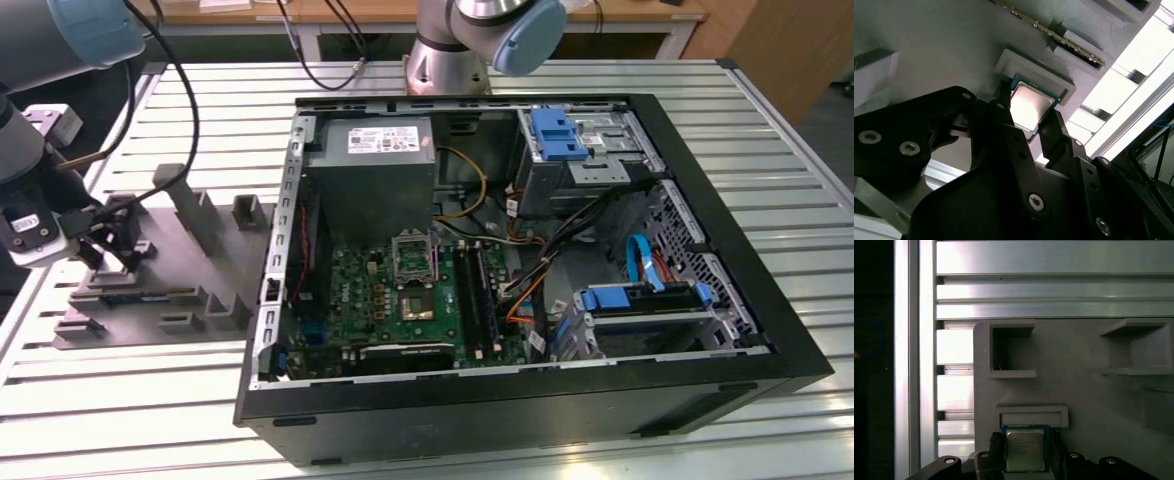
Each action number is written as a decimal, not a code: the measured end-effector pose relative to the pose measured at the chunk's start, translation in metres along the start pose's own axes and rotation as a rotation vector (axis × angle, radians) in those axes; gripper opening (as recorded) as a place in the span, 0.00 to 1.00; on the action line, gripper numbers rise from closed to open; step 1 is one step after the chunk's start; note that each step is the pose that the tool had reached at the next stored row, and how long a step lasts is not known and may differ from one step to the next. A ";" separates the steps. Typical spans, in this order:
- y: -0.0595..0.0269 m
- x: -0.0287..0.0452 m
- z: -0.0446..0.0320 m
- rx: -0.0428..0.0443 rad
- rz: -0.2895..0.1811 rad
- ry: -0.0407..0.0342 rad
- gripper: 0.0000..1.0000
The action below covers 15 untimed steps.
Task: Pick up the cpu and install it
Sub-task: 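Pick up the cpu and move it towards the insertion slot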
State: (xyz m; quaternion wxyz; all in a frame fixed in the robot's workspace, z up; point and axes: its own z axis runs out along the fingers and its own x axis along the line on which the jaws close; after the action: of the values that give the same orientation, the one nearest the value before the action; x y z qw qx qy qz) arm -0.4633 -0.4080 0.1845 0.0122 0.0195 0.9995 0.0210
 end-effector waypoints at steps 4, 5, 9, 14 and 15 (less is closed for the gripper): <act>0.0001 -0.0001 -0.0032 0.0000 0.000 0.0000 0.47; 0.0002 -0.0001 -0.0041 0.0000 0.000 0.0000 0.47; 0.0004 -0.0002 -0.0081 0.0000 0.000 -0.0001 0.47; 0.0006 -0.0004 -0.0138 0.0000 0.000 -0.0001 0.47; 0.0006 -0.0004 -0.0146 0.0000 0.000 -0.0001 0.47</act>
State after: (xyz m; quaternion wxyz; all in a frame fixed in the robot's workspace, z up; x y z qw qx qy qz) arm -0.4633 -0.4080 0.1991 0.0123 0.0195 0.9995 0.0210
